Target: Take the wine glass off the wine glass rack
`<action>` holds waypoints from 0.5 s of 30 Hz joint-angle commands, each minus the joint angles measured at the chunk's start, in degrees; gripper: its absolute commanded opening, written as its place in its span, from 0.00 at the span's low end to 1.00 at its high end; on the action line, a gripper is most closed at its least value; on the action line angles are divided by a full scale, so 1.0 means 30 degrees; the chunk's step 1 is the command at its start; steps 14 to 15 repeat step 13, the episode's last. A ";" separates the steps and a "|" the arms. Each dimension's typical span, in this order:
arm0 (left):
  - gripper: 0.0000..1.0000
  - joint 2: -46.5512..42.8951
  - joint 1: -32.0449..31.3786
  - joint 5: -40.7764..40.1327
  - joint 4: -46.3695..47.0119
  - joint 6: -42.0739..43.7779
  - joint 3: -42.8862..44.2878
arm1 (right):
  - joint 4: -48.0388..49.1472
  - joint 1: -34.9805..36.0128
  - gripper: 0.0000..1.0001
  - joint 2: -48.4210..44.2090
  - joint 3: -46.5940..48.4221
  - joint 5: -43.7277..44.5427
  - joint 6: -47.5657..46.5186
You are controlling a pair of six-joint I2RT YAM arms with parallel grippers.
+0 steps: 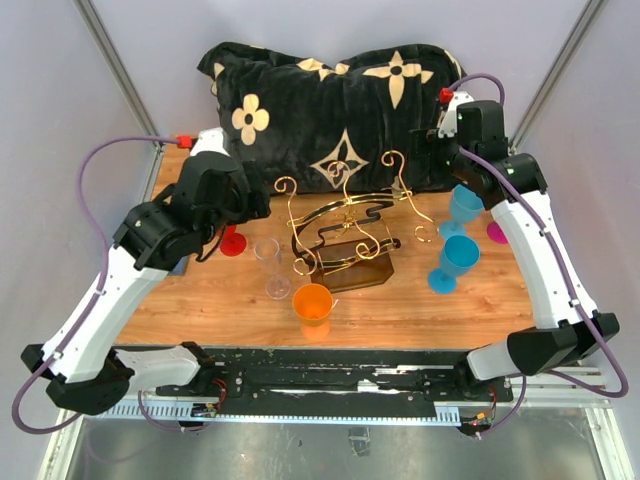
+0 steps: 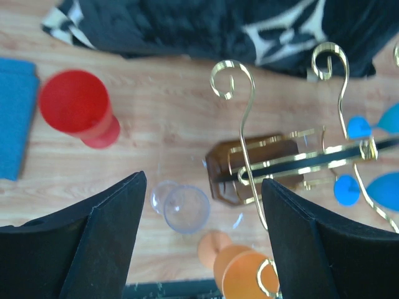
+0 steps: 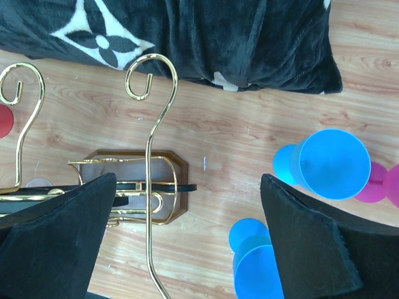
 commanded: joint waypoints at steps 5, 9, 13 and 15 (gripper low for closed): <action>0.81 0.0717 0.3504 -0.2253 0.3705 0.3095 0.1120 | -0.0364 -0.0793 0.99 -0.0759 -0.0382 -0.0476 0.0481; 0.82 0.1452 0.3991 -0.2435 0.4813 0.4535 0.1358 | -0.0043 -0.1180 0.99 -0.1095 -0.0885 -0.0527 0.0598; 0.83 0.1819 0.4712 -0.1635 0.5340 0.4800 0.1223 | 0.0061 -0.1393 0.99 -0.1149 -0.0862 -0.0466 0.0539; 0.83 0.1819 0.4712 -0.1635 0.5340 0.4800 0.1223 | 0.0061 -0.1393 0.99 -0.1149 -0.0862 -0.0466 0.0539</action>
